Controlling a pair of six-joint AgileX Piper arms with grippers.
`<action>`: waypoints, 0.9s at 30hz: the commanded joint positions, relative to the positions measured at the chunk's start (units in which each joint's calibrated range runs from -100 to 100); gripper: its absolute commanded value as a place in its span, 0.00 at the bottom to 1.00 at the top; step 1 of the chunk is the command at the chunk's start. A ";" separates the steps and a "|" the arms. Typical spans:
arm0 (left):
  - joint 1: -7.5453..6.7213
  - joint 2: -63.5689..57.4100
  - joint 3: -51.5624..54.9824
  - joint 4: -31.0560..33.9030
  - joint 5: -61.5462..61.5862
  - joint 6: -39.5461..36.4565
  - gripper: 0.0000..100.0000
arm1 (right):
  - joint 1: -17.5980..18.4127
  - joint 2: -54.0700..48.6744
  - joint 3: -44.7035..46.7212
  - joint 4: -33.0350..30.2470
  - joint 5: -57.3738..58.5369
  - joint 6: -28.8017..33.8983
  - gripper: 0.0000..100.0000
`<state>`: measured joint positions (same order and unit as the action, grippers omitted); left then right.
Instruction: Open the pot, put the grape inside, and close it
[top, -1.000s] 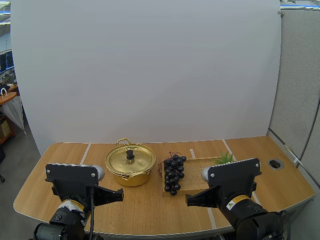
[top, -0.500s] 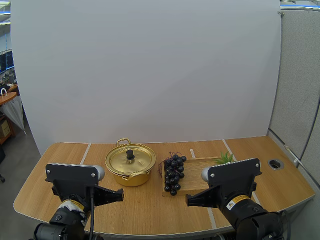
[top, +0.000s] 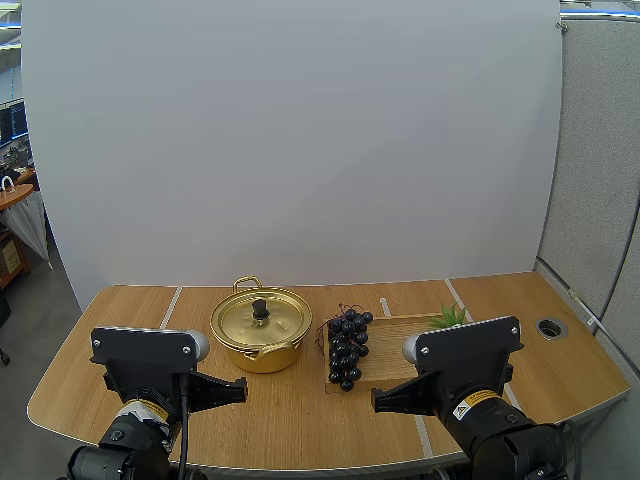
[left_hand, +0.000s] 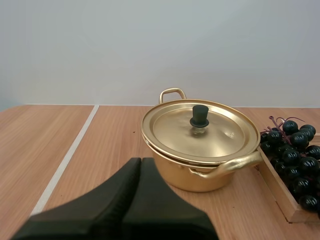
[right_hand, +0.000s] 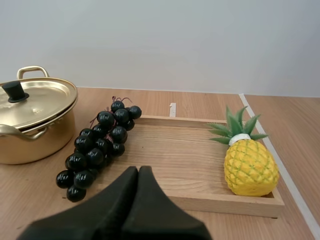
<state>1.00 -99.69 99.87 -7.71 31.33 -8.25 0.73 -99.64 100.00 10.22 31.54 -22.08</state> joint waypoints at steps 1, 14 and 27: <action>-0.19 -0.31 0.13 0.11 -1.42 -0.59 0.00 | -0.21 -0.36 0.00 0.60 0.47 -0.08 0.00; -0.19 -0.31 -21.00 -0.09 6.64 -0.59 0.00 | -0.21 -0.36 -19.64 0.70 15.48 -0.08 0.00; -0.19 -0.31 -34.98 -1.23 20.08 0.29 0.00 | -0.21 -0.15 -33.72 0.40 40.84 -0.08 0.00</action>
<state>1.00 -99.92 67.35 -7.67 45.56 -8.25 0.73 -99.85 68.97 10.77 65.78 -22.08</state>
